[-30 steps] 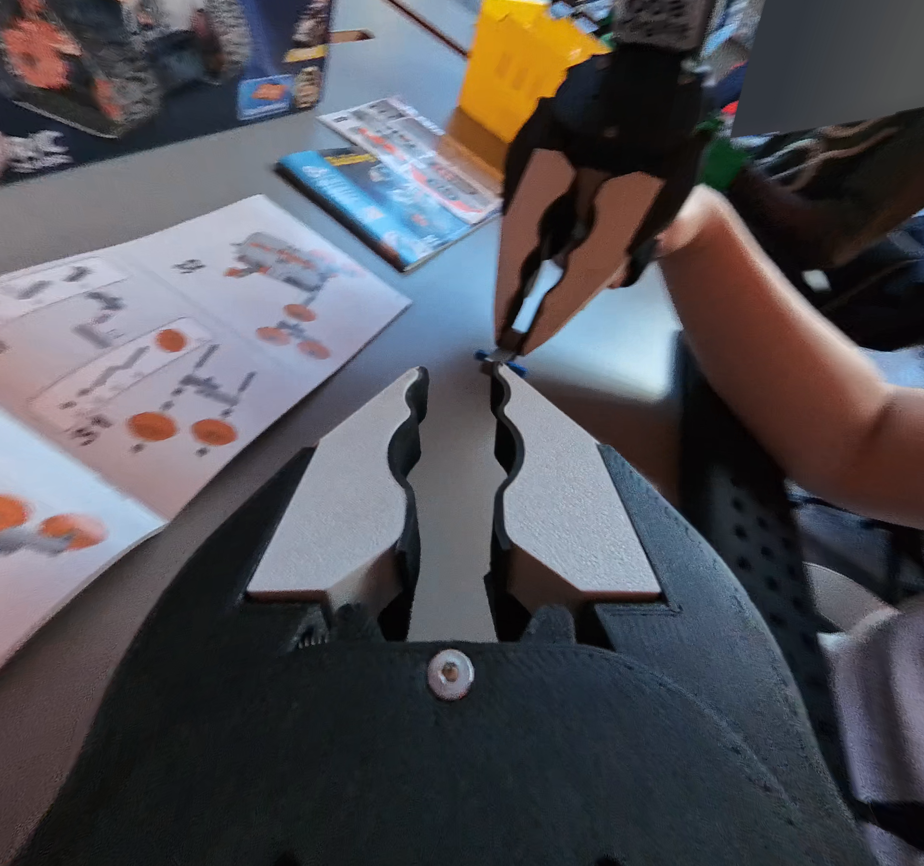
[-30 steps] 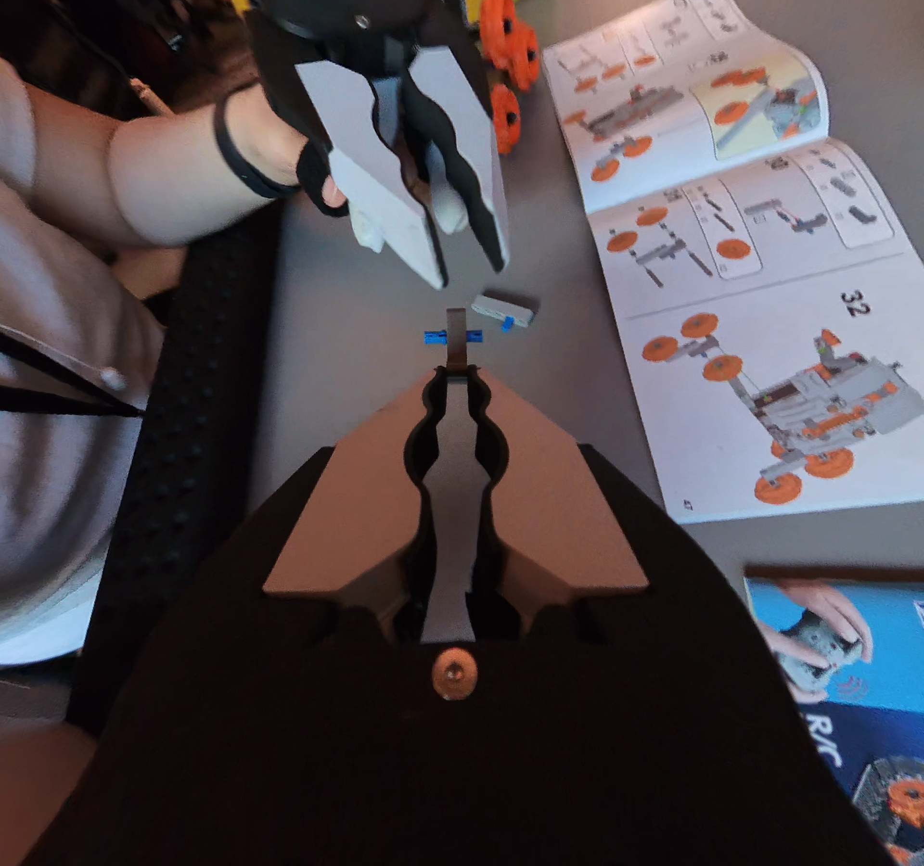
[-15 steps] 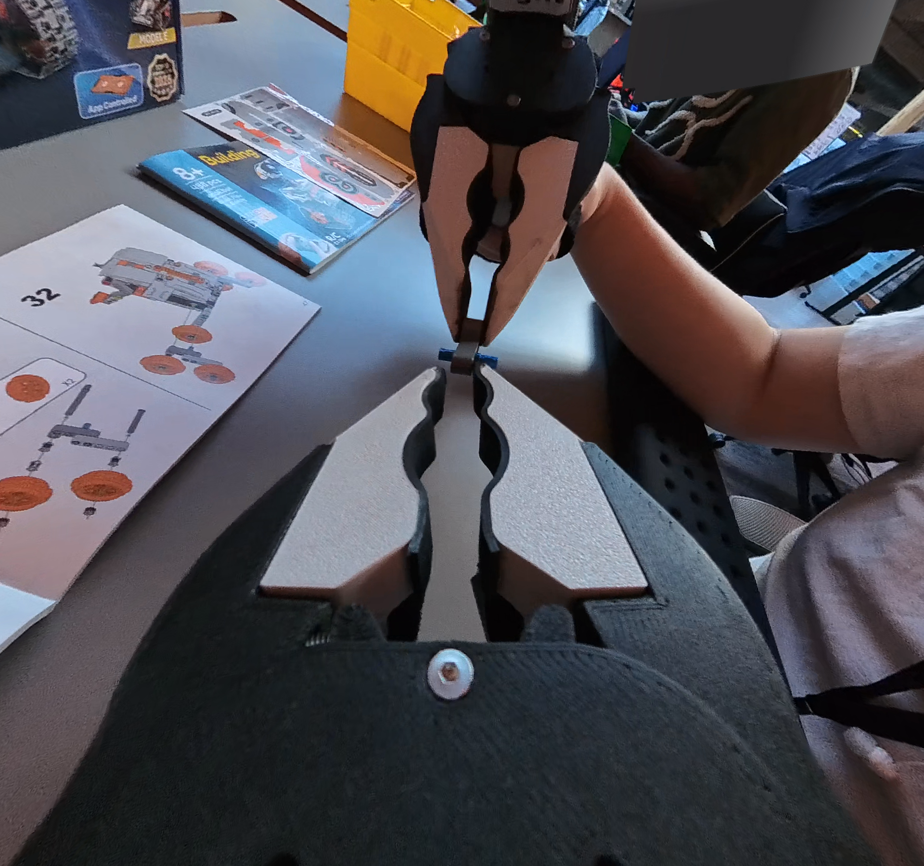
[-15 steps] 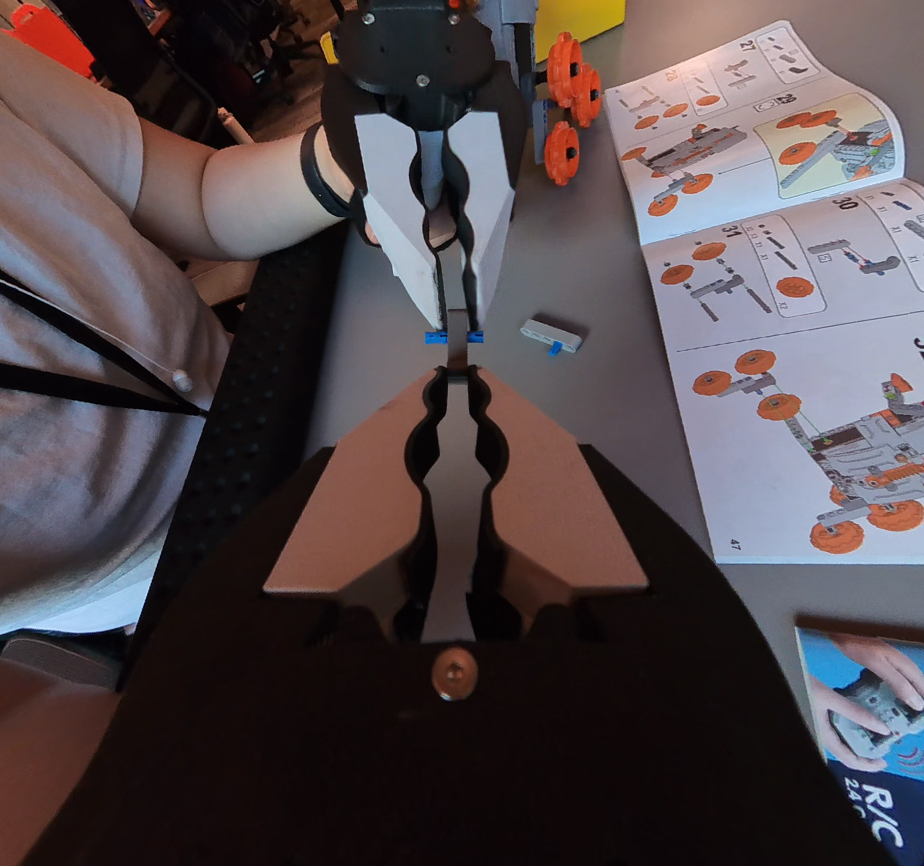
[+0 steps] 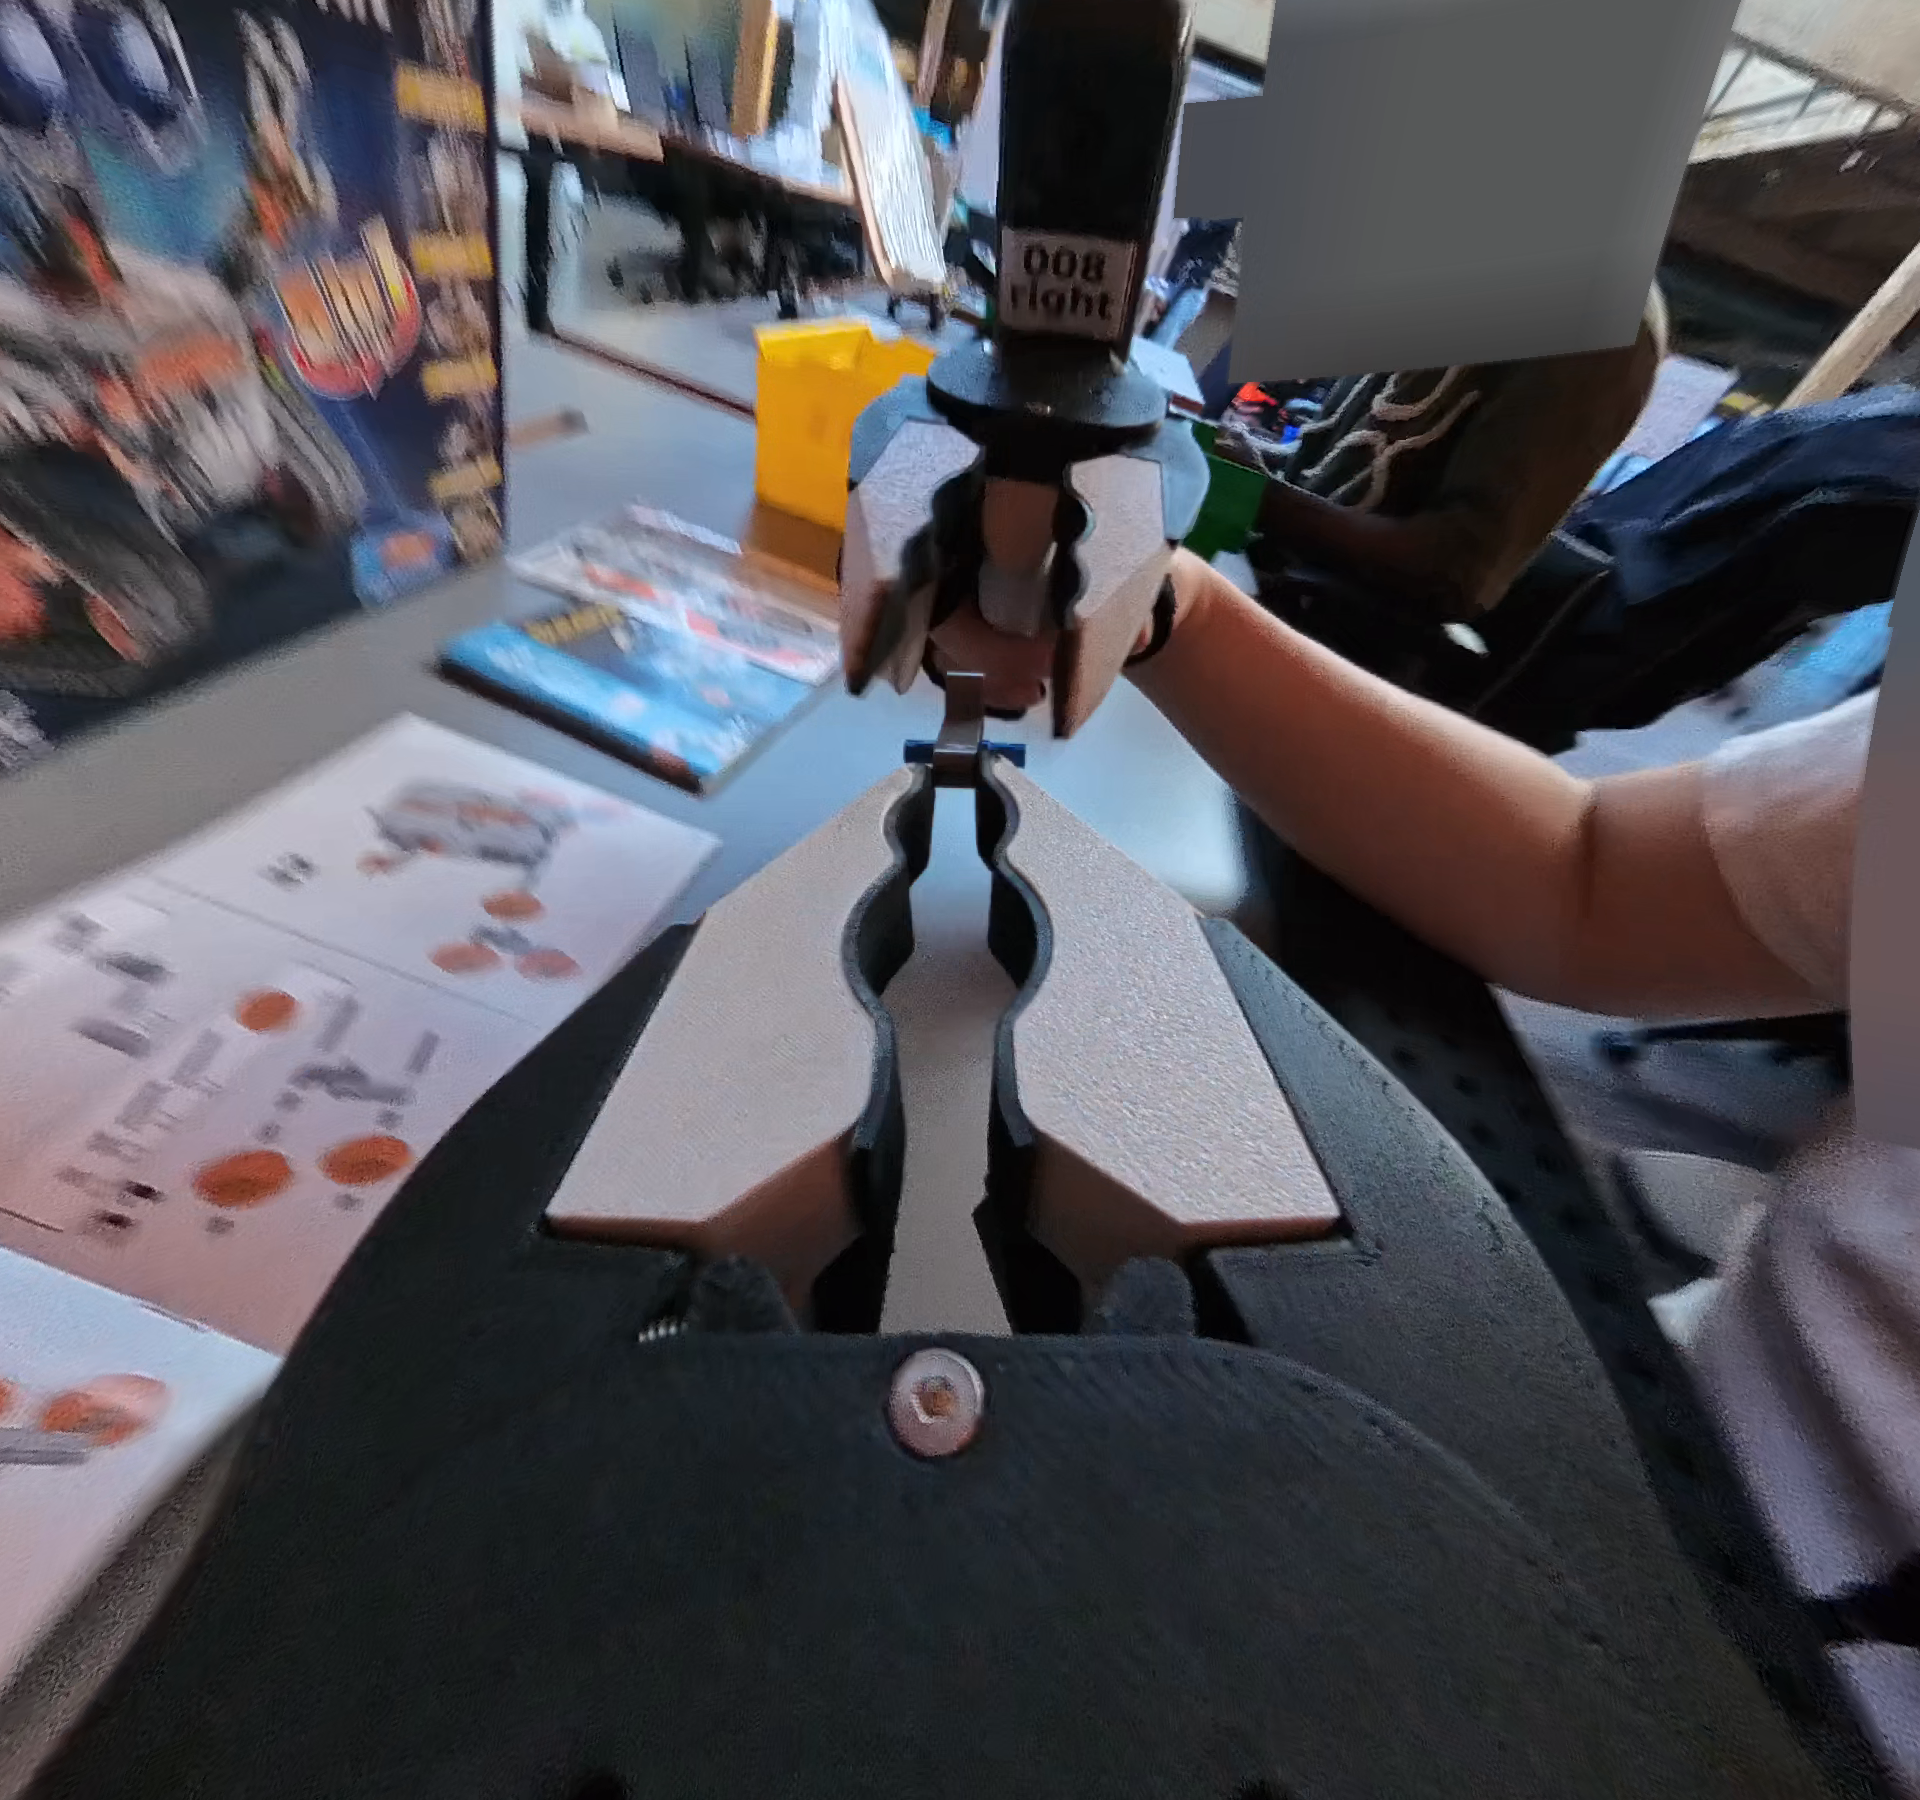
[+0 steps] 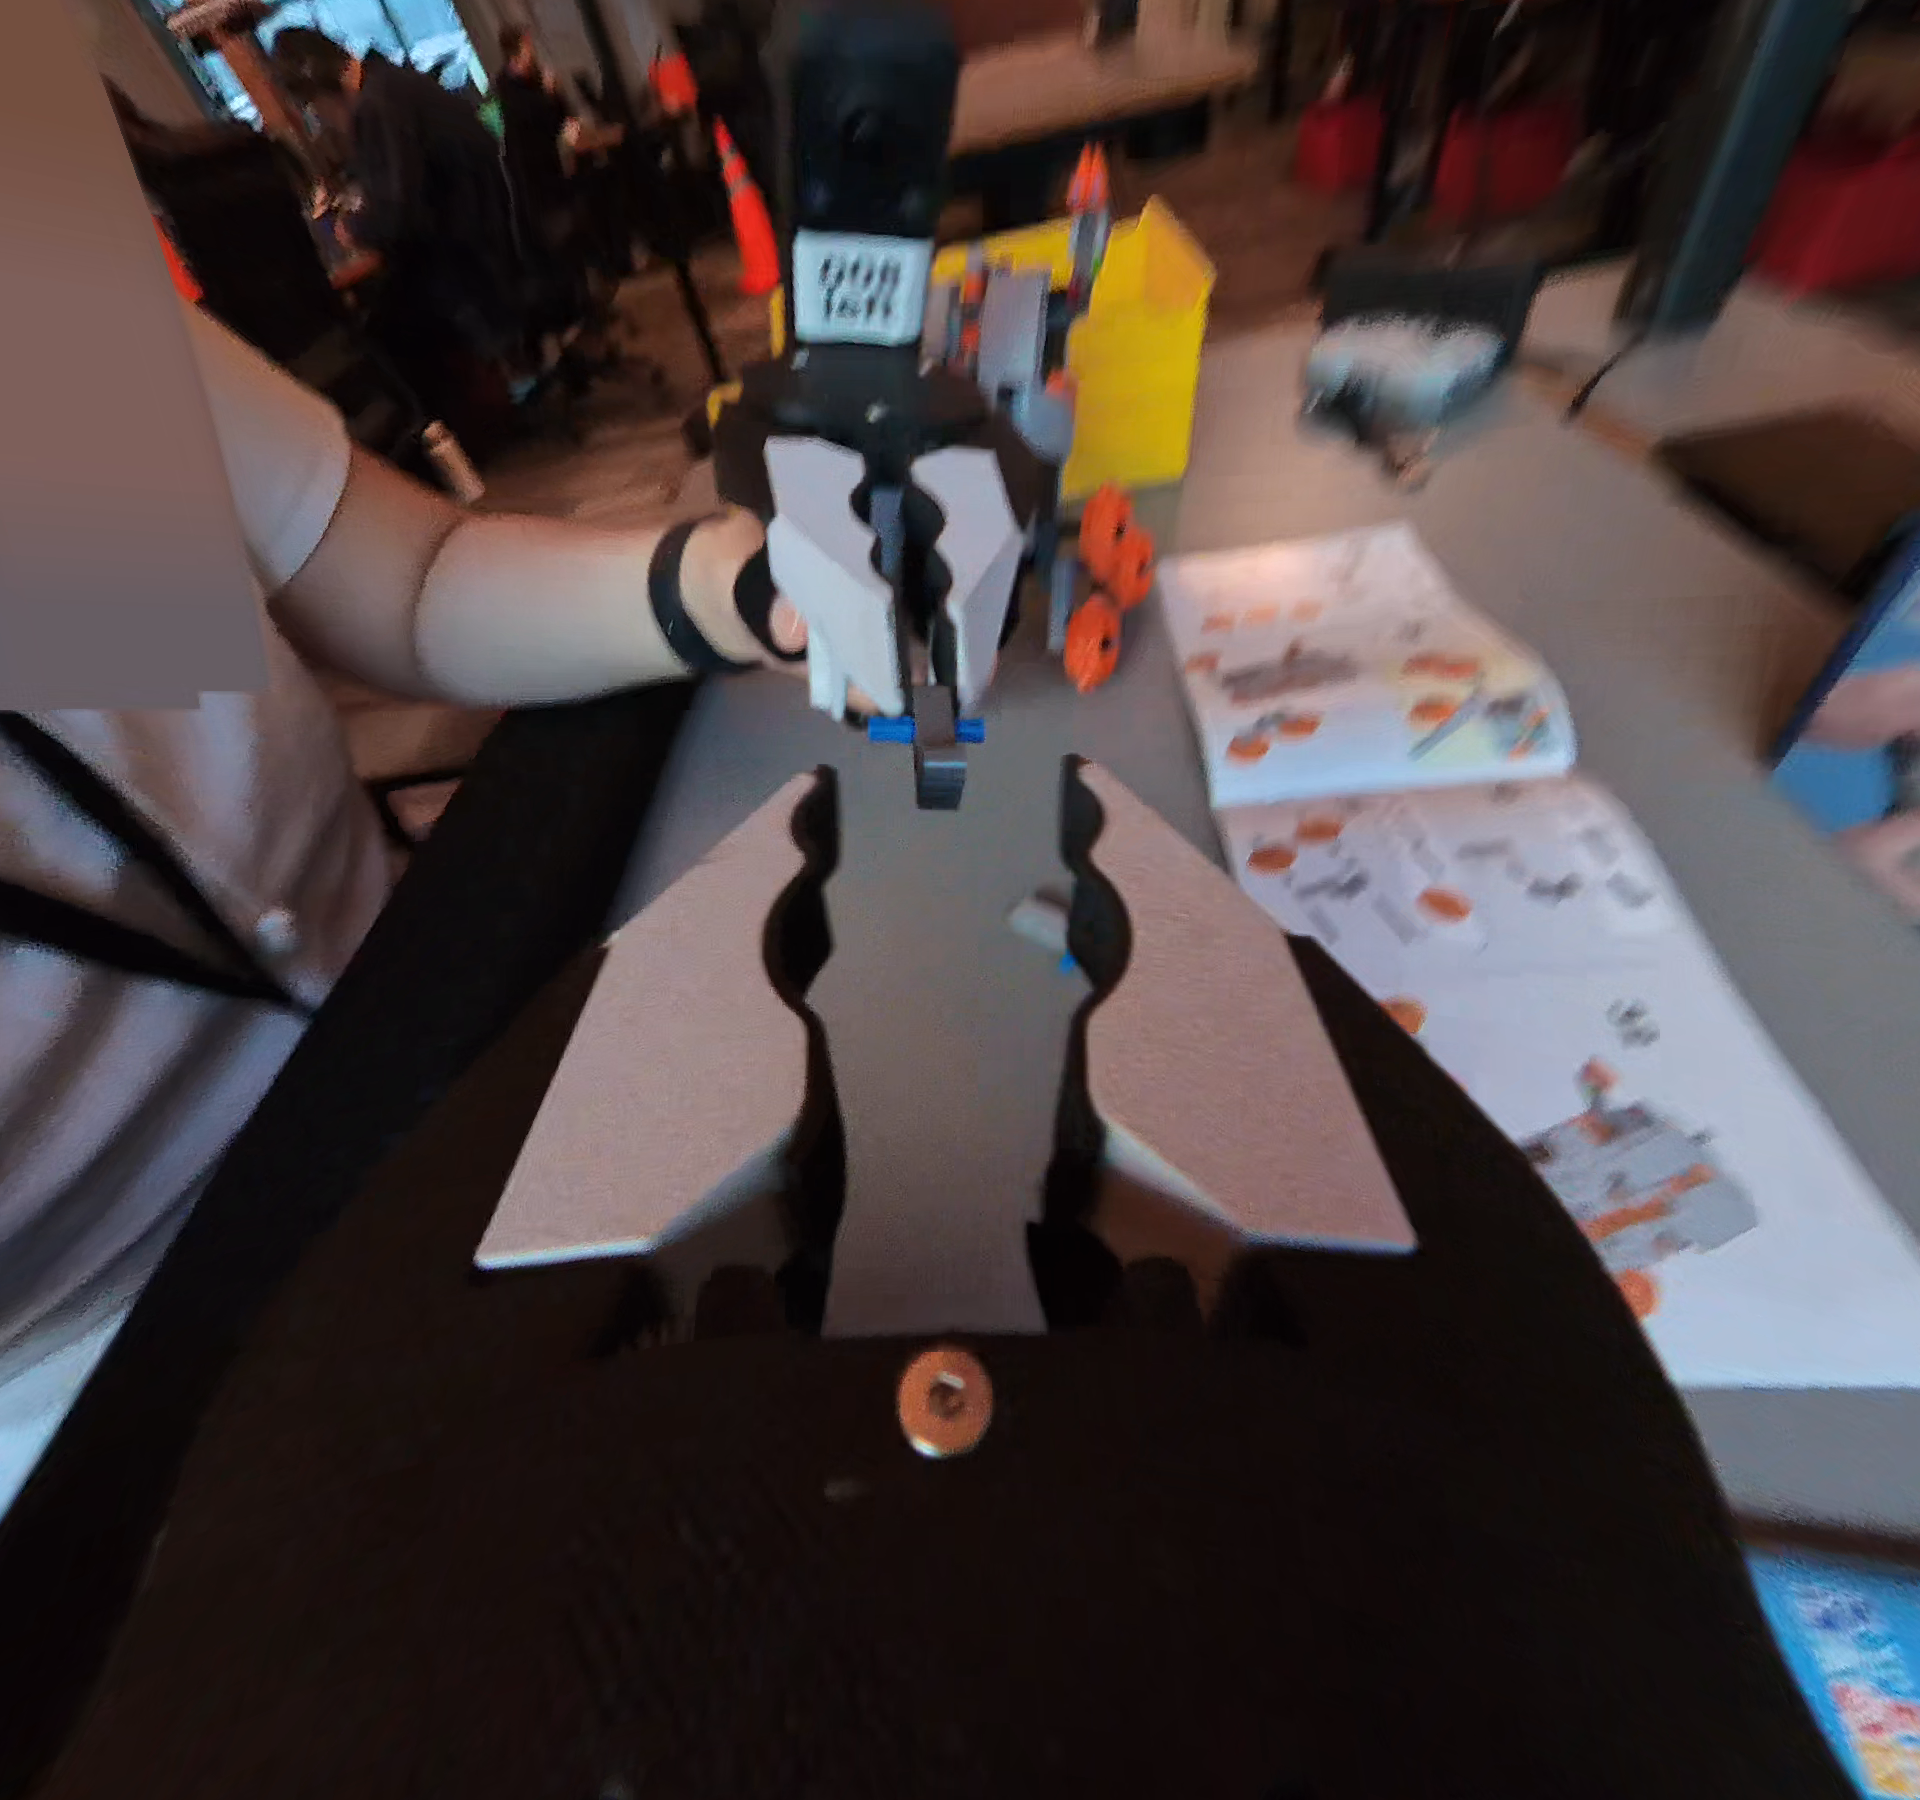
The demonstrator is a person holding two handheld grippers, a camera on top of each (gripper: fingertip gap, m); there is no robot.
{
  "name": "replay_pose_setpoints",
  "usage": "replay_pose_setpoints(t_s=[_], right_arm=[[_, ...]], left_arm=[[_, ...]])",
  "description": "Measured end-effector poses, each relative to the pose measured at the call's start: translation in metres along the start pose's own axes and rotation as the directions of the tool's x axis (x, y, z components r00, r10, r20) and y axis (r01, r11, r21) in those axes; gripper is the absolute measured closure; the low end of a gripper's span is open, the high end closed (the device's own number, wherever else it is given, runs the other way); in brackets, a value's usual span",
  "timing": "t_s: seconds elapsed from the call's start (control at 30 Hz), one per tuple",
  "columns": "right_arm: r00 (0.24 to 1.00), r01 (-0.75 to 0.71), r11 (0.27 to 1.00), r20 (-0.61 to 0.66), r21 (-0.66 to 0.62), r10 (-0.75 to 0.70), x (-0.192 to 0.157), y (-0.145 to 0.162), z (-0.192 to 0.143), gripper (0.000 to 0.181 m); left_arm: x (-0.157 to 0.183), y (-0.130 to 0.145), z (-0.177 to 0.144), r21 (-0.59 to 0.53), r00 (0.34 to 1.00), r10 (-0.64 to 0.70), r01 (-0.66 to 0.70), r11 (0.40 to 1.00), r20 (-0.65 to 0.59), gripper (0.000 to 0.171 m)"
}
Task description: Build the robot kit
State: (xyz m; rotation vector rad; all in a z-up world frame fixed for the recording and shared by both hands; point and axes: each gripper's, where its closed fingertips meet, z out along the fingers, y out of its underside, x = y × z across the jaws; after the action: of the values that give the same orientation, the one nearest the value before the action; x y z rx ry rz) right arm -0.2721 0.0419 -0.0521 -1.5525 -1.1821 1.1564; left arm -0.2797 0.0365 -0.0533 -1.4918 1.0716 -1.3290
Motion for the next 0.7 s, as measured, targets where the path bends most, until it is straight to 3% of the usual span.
replay_pose_setpoints(t_s=[0.07,0.13,0.2,0.4,0.7], right_arm=[[0.990,0.127,0.991,-0.065,0.045,-0.124,-0.003,-0.017,0.001,0.133],[0.951,0.285,0.958,-0.123,0.006,-0.282,-0.011,-0.024,0.007,0.130],[0.921,0.358,0.932,-0.141,-0.063,-0.363,-0.016,-0.022,0.013,0.142],[0.883,0.413,0.897,-0.171,-0.156,-0.436,-0.019,-0.019,0.018,0.156],[0.898,0.381,0.911,-0.170,-0.161,-0.405,-0.017,-0.019,0.019,0.161]], left_arm=[[0.003,-0.009,-0.006,0.024,0.981,0.186,-0.188,0.982,0.062,0.166],[0.008,-0.014,-0.008,0.026,0.941,0.322,-0.326,0.945,0.104,0.166],[0.013,-0.020,-0.011,0.054,0.917,0.380,-0.389,0.920,0.122,0.166],[0.016,-0.018,-0.011,0.037,0.886,0.446,-0.453,0.891,0.125,0.166],[0.016,-0.019,-0.012,0.047,0.892,0.435,-0.444,0.895,0.125,0.166]])
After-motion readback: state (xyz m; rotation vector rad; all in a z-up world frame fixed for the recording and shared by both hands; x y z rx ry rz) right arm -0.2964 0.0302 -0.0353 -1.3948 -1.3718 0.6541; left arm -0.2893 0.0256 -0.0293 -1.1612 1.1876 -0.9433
